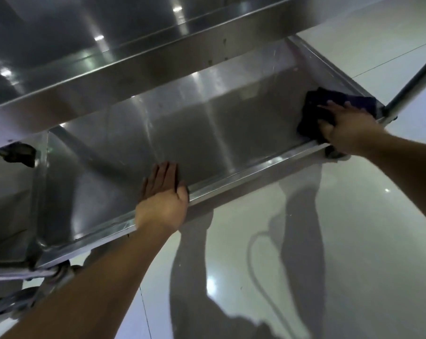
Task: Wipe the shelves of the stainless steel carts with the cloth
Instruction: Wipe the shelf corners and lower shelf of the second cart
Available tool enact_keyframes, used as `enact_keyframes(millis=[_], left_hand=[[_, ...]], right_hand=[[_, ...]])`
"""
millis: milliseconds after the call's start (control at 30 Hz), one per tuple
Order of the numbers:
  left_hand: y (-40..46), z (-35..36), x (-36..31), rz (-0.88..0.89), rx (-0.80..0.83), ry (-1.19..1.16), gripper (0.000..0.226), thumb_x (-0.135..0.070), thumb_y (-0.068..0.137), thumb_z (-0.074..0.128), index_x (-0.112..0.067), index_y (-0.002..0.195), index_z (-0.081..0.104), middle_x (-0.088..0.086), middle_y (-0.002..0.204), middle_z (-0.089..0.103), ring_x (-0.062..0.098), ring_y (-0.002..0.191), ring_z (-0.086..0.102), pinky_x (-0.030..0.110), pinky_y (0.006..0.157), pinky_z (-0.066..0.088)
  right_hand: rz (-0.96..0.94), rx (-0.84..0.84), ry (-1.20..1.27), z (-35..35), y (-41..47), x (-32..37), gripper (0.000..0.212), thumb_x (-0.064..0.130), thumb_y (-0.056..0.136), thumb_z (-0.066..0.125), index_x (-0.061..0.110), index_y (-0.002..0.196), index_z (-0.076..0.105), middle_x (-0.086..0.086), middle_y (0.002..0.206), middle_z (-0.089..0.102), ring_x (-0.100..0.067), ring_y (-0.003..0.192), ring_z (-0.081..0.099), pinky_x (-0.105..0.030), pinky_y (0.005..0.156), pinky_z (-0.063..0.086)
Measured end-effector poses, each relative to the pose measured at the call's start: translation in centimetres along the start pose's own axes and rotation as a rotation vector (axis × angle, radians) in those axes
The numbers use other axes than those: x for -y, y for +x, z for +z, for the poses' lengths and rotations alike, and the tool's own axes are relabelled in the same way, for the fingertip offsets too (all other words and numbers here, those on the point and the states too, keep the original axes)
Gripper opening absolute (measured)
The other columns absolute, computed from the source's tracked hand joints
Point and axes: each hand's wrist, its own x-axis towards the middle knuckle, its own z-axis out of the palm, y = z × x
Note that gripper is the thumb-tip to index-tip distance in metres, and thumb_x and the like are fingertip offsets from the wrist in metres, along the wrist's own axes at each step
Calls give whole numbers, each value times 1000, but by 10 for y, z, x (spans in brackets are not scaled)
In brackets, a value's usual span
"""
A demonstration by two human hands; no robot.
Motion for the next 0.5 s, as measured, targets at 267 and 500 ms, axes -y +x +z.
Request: enact_keyframes(millis=[267,500], left_hand=[[-1,3,-8,4,-55,22,71,-45,97,18,-27,165,24,-7,173,17,15,161,10,37,129,6],[-2,3,-10,18,-78,16,69,-39,98,24,-20,164,31,-2,172,23,18,160,14,37,128,7]], right_hand=[[27,12,-31,13,16,18,72,56,98,12,25,161,25,-4,169,21,-39,154,16,-51,123,16],[-621,128,-7,54,-18,189,60,57,103,26,44,160,13,20,168,4,-17,157,-4,-37,124,-2]])
